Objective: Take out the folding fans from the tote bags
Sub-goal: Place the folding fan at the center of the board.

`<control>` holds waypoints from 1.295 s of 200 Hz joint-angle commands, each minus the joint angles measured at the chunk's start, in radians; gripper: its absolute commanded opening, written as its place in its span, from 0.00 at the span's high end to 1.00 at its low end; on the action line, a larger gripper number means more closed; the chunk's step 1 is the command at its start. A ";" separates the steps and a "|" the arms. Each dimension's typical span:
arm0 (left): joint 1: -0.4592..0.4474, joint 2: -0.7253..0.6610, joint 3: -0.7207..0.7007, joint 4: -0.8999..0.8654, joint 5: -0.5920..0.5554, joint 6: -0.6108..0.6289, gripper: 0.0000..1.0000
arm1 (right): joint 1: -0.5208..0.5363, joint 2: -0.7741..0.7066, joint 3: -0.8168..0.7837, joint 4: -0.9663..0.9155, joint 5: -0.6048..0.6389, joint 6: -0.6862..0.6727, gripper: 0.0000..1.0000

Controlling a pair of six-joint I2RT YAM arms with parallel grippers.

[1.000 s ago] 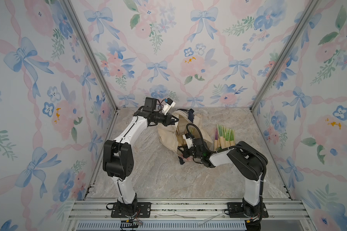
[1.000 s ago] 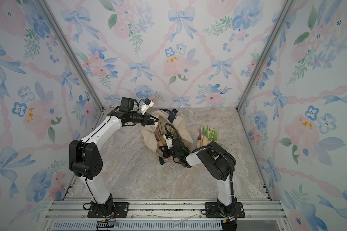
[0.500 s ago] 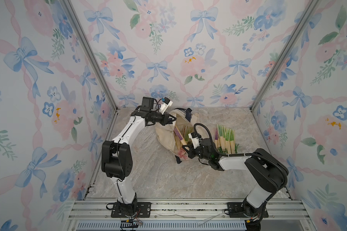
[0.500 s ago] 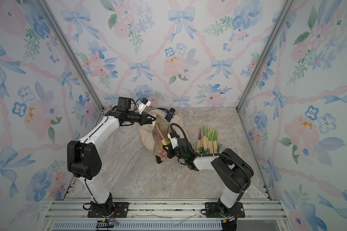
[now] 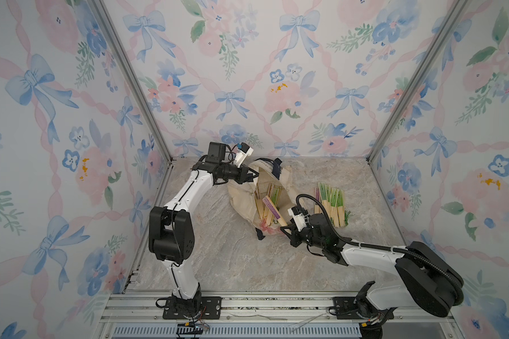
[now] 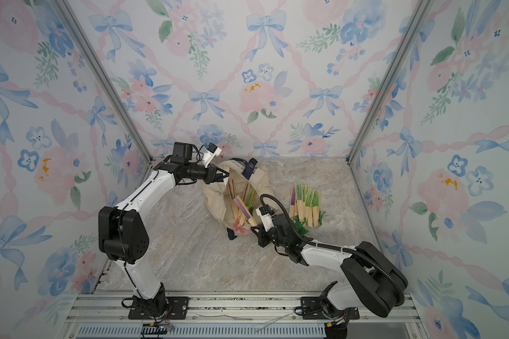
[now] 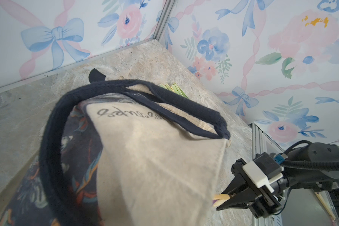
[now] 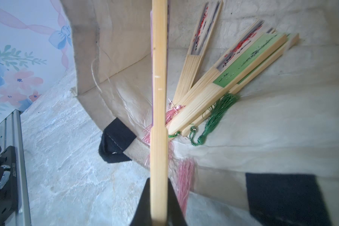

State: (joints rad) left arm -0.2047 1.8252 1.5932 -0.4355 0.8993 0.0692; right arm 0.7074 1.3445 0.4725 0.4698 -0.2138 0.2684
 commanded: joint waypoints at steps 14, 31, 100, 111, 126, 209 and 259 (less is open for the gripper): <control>0.009 0.010 0.028 0.024 0.032 -0.015 1.00 | -0.005 -0.179 0.000 -0.156 -0.067 -0.078 1.00; 0.009 0.009 0.024 0.024 0.033 -0.015 1.00 | -0.008 -0.266 0.041 -0.266 -0.082 -0.111 1.00; 0.016 -0.009 0.004 0.025 0.033 -0.011 1.00 | -0.163 -0.576 0.142 -0.439 -0.036 -0.107 1.00; 0.016 -0.013 0.000 0.025 0.032 -0.009 1.00 | -0.238 -0.593 0.142 -0.442 -0.043 -0.068 1.00; 0.016 -0.020 -0.005 0.025 0.033 -0.008 1.00 | -0.346 -0.584 0.145 -0.456 -0.062 -0.025 1.00; 0.005 -0.033 -0.012 0.025 0.038 -0.008 1.00 | -0.610 -0.078 0.264 -0.562 0.090 -0.011 1.00; 0.002 -0.037 -0.015 0.024 0.039 -0.006 1.00 | -0.633 0.183 0.422 -0.675 0.184 -0.019 1.00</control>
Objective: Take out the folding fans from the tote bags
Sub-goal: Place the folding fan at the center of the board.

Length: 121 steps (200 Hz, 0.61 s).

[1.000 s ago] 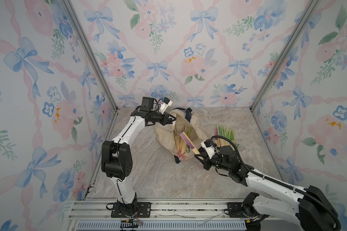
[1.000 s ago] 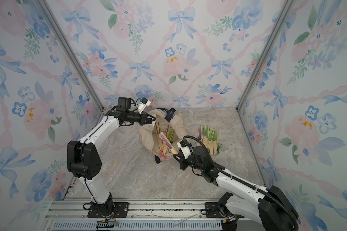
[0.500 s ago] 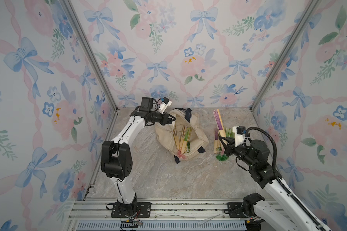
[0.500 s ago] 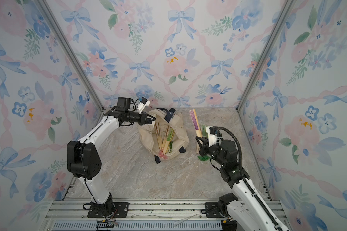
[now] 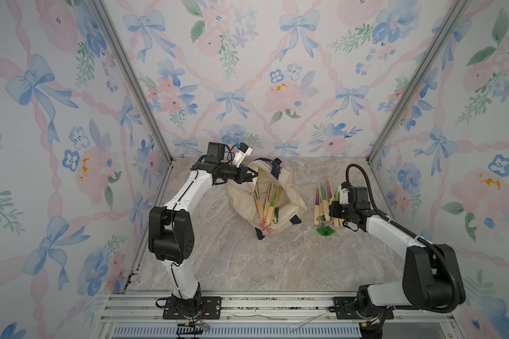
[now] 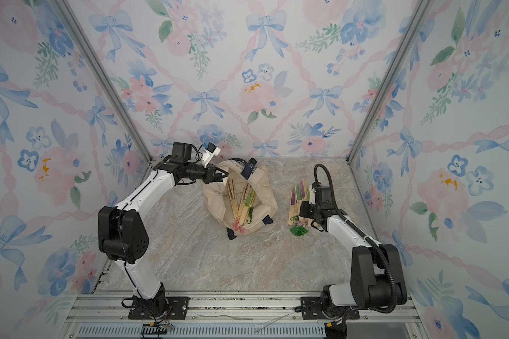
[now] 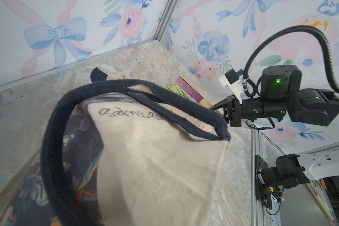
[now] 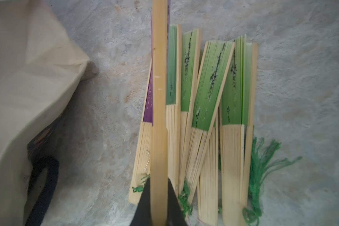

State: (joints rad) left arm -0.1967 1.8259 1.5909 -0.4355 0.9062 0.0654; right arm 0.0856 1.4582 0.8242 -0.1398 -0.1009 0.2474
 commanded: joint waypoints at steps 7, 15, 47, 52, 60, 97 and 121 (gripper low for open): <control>-0.007 -0.038 -0.012 0.025 0.033 -0.003 1.00 | -0.011 0.095 0.085 -0.078 0.081 0.002 1.00; -0.008 -0.037 -0.012 0.025 0.033 -0.003 1.00 | -0.012 0.120 0.100 -0.092 0.087 0.005 0.95; -0.010 -0.035 -0.010 0.024 0.033 -0.003 1.00 | -0.018 0.162 0.157 -0.176 0.052 0.034 0.54; -0.010 -0.037 -0.010 0.025 0.033 -0.003 1.00 | -0.020 0.153 0.163 -0.189 0.039 0.045 0.50; -0.010 -0.039 -0.010 0.024 0.034 -0.001 1.00 | -0.020 0.128 0.161 -0.189 0.025 0.054 0.46; -0.010 -0.040 -0.008 0.025 0.031 -0.003 1.00 | -0.019 -0.026 0.157 -0.240 0.012 0.011 0.32; -0.011 -0.036 -0.004 0.025 0.030 -0.006 1.00 | -0.019 -0.179 0.129 -0.241 -0.057 -0.020 0.27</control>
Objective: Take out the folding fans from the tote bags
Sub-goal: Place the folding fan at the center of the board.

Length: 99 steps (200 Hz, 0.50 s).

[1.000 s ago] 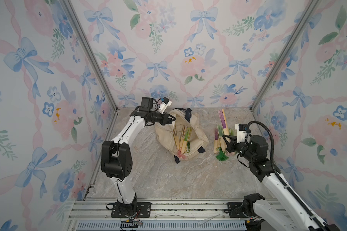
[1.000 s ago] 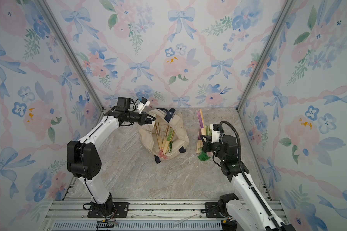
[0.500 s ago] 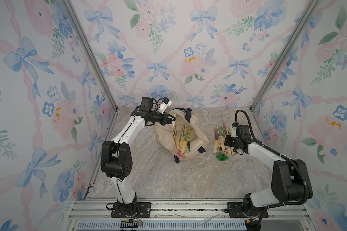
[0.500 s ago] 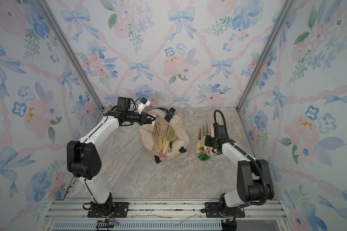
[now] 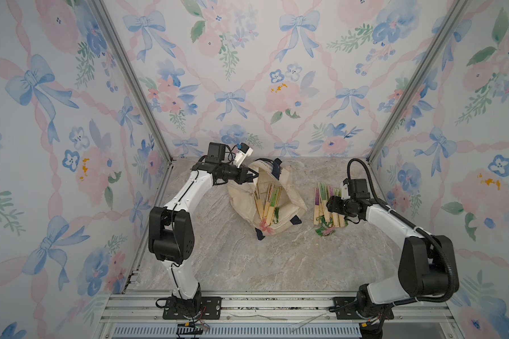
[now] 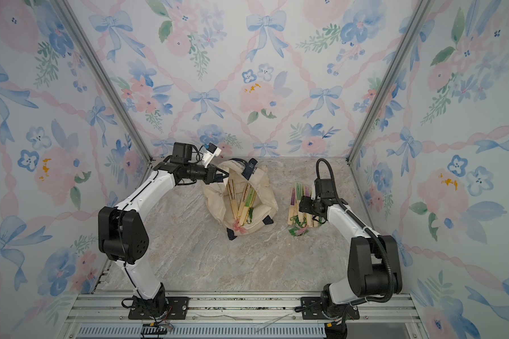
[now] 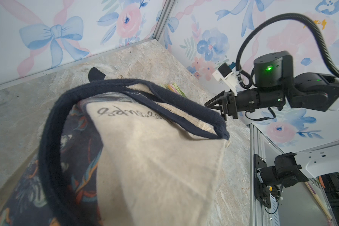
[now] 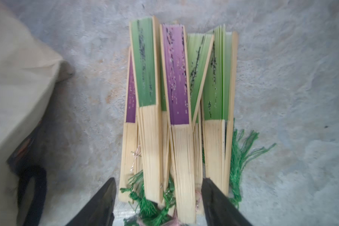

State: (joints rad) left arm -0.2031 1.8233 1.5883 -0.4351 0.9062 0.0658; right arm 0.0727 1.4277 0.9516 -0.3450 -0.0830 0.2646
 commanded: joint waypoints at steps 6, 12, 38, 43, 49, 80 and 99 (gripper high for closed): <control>-0.007 -0.032 0.001 0.024 0.030 -0.006 1.00 | -0.005 -0.191 -0.007 -0.029 -0.113 -0.048 0.27; -0.007 -0.032 0.002 0.024 0.028 -0.006 1.00 | -0.005 -0.228 -0.015 -0.020 -0.161 -0.058 0.26; -0.010 -0.024 0.010 0.024 0.027 -0.009 1.00 | -0.003 -0.383 -0.056 0.033 -0.339 -0.057 0.26; -0.010 -0.022 0.012 0.025 0.026 -0.009 1.00 | -0.003 -0.410 -0.064 0.043 -0.360 -0.049 0.25; -0.012 -0.019 0.015 0.024 0.025 -0.011 1.00 | -0.001 -0.439 -0.074 0.058 -0.383 -0.034 0.24; -0.019 -0.010 0.031 0.024 0.023 -0.015 1.00 | 0.036 -0.545 -0.121 0.162 -0.468 0.079 0.22; -0.023 -0.005 0.040 0.024 0.021 -0.019 1.00 | 0.138 -0.570 -0.164 0.261 -0.432 0.132 0.21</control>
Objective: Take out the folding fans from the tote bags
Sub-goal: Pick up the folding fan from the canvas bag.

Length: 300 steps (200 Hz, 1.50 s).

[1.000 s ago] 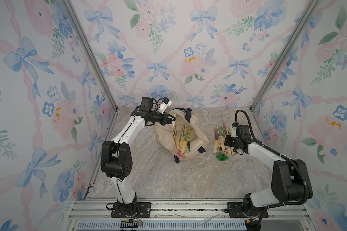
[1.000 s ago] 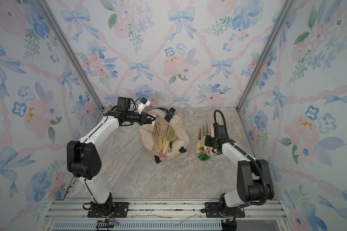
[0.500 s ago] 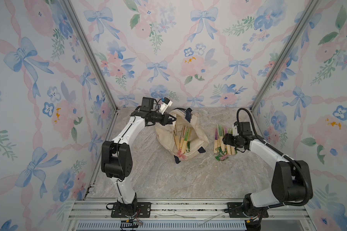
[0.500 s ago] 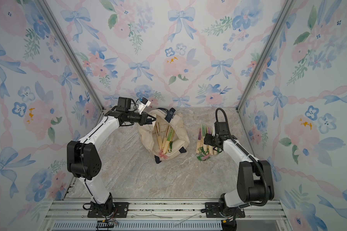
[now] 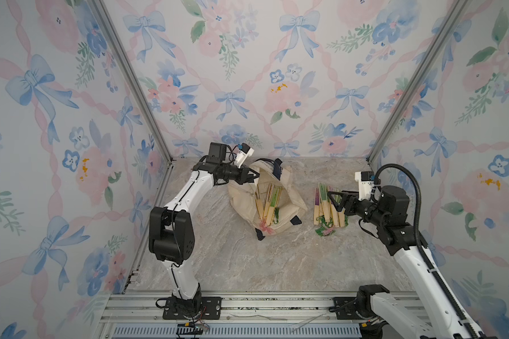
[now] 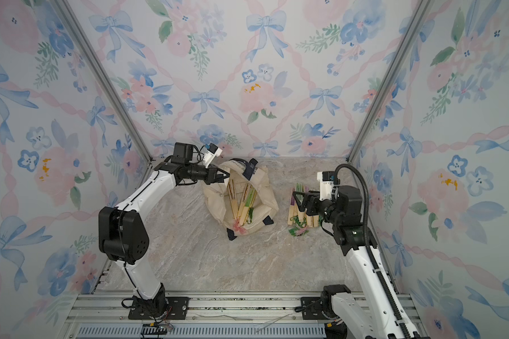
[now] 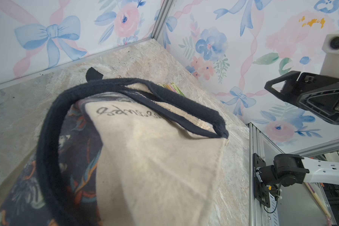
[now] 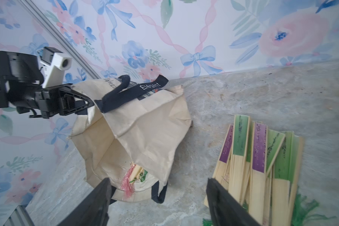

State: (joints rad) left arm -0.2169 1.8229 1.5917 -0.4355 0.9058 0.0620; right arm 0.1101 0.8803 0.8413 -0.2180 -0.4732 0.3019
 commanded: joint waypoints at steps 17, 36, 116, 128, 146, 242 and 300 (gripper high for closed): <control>-0.012 0.001 0.042 0.025 0.018 -0.018 1.00 | 0.250 -0.004 -0.086 0.196 0.052 0.069 0.20; -0.013 0.001 0.042 0.025 0.016 -0.020 1.00 | 0.415 0.060 -0.099 0.240 0.192 0.011 0.20; -0.015 -0.004 0.045 0.025 0.025 -0.025 1.00 | 0.689 0.585 0.045 0.410 0.489 0.002 0.23; -0.015 -0.005 0.047 0.026 0.027 -0.025 1.00 | 0.705 0.658 0.084 0.423 0.521 0.000 0.24; -0.016 -0.008 0.048 0.025 0.030 -0.030 1.00 | 0.722 0.756 0.156 0.401 0.578 -0.018 0.24; -0.016 -0.007 0.052 0.025 0.036 -0.065 1.00 | 0.693 1.085 0.319 0.524 0.646 0.062 0.28; -0.016 -0.004 0.060 0.024 0.061 -0.086 1.00 | 0.646 1.159 0.410 0.479 0.622 0.080 0.29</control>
State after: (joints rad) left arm -0.2268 1.8233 1.6100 -0.4358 0.9062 -0.0055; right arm 0.7792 2.0037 1.2121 0.2630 0.1566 0.3588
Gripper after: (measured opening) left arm 0.057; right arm 0.708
